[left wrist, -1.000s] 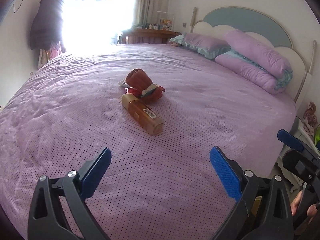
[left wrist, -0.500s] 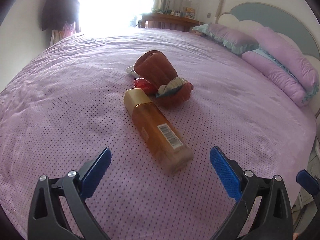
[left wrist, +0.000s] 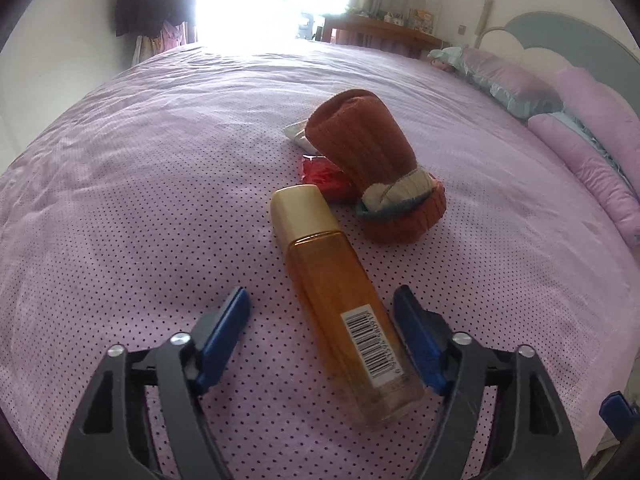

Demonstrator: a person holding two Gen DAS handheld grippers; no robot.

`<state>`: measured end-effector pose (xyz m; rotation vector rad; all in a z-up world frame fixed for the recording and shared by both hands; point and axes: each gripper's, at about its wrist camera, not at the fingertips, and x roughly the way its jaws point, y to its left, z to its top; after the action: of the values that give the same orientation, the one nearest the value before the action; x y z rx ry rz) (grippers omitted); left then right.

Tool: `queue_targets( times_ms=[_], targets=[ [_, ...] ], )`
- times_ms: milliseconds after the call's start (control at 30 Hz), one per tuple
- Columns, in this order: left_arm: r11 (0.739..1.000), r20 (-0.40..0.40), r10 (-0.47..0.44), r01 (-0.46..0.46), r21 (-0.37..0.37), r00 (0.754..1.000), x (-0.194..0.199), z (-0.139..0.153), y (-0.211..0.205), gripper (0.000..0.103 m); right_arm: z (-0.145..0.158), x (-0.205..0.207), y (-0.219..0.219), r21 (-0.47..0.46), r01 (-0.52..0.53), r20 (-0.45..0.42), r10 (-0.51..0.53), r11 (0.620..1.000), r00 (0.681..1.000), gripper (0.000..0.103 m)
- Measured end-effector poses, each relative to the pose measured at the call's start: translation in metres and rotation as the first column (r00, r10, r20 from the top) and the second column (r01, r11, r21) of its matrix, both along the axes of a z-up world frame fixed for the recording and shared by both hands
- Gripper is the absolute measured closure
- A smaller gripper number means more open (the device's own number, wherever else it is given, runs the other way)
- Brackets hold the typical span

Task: Collect trash
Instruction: 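Grasp the amber bottle with the left gripper while the right grasps the brown sock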

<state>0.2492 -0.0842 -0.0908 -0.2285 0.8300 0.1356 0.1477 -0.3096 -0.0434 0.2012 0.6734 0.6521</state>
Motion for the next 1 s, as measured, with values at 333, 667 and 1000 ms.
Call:
queue_targets(
  times_ms=[333, 667, 1000],
  targets=[
    [0.978, 0.097, -0.103, 0.119, -0.173, 0.990, -0.029, 0.007, 0.029, 0.069, 0.006, 0.002, 0.020, -0.030, -0.031, 0.018, 0.032, 0.999, 0.999, 0.008],
    [0.974, 0.123, -0.109, 0.131, -0.185, 0.986, -0.047, 0.018, 0.059, 0.069, 0.021, 0.024, 0.060, -0.069, -0.068, 0.040, 0.071, 0.995, 0.997, 0.009],
    [0.969, 0.143, -0.077, 0.107, -0.224, 0.987, -0.041, 0.022, 0.088, 0.069, 0.005, 0.103, 0.100, -0.161, 0.006, -0.044, -0.014, 0.987, 0.999, 0.028]
  ],
)
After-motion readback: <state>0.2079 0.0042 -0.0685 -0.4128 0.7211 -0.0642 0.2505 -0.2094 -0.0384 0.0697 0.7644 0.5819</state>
